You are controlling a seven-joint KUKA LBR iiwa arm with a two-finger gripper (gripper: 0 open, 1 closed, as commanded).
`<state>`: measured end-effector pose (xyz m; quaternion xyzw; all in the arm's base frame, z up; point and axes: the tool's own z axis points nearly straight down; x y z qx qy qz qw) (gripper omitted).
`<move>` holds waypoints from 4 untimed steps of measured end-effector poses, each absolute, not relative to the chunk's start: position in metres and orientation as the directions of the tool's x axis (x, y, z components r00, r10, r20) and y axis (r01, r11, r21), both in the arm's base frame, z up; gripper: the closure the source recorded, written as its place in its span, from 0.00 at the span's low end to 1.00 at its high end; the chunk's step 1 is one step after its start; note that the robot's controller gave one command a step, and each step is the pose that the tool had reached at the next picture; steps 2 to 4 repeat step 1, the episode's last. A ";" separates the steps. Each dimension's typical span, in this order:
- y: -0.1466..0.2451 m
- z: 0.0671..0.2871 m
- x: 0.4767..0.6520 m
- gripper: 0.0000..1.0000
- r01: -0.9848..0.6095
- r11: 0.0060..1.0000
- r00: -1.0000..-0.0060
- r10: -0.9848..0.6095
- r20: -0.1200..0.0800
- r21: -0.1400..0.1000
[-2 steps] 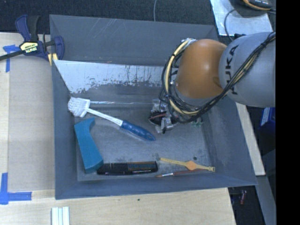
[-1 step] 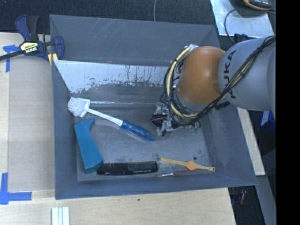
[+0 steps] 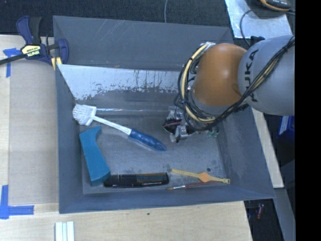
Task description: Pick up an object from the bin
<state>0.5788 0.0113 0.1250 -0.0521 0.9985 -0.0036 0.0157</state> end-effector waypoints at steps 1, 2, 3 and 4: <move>0.009 0.203 0.585 1.00 -0.185 0.983 -0.982 -0.185 -0.029 -0.011; 0.009 0.203 0.585 1.00 -0.185 0.983 -0.982 -0.185 -0.029 -0.011; 0.009 0.203 0.585 1.00 -0.185 0.983 -0.982 -0.185 -0.029 -0.011; 0.009 0.203 0.585 1.00 -0.185 0.983 -0.982 -0.185 -0.029 -0.011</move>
Offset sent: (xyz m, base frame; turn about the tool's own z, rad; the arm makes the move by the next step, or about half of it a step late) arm 0.0025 -0.0241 -0.0474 -0.1040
